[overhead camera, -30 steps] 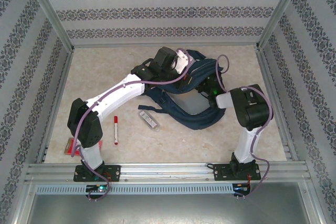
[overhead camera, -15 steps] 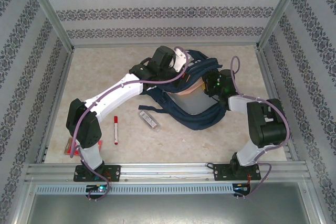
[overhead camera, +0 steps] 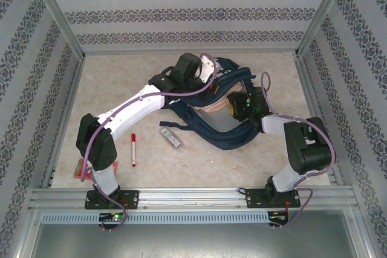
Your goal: Pack books, pencil case, and school supplies into a backpack
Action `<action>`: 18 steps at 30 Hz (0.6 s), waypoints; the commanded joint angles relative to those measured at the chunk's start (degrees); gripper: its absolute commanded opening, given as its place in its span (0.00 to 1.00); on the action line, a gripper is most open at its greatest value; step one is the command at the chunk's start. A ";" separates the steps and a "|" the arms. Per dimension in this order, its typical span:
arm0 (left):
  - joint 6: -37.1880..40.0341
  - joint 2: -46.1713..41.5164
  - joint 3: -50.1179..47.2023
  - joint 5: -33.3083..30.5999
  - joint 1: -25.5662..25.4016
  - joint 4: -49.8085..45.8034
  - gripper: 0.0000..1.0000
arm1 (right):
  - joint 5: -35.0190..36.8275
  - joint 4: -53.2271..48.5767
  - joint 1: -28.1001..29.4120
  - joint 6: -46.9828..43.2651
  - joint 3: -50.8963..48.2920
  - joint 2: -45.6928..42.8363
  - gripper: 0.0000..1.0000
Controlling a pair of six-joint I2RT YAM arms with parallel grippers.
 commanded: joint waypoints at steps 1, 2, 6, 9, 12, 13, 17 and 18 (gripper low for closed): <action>-0.42 -3.23 1.07 1.88 0.45 7.21 0.00 | 0.62 2.72 1.04 -0.86 1.64 3.21 0.43; -0.44 -3.19 1.16 1.96 0.49 7.21 0.00 | 0.38 3.31 1.22 -0.94 2.27 4.20 0.42; -0.65 -3.10 1.41 2.60 0.49 7.12 0.00 | 0.33 6.51 2.40 0.07 4.47 7.80 0.37; -0.62 -3.22 1.37 2.71 0.48 7.21 0.00 | 0.33 7.74 3.65 0.31 5.95 8.59 0.19; -0.06 -3.18 1.46 2.88 0.49 6.95 0.00 | 0.33 7.30 4.48 0.29 7.41 8.34 0.08; 0.10 -3.23 1.46 2.82 0.56 6.79 0.00 | 0.33 7.30 4.63 0.26 7.61 8.16 0.07; 0.64 -3.28 1.11 3.04 0.57 6.60 0.00 | 0.35 6.94 4.51 0.15 8.59 8.14 0.00; 0.74 -3.27 0.95 3.06 0.57 6.60 0.00 | 0.09 6.99 4.59 0.41 8.99 8.32 0.00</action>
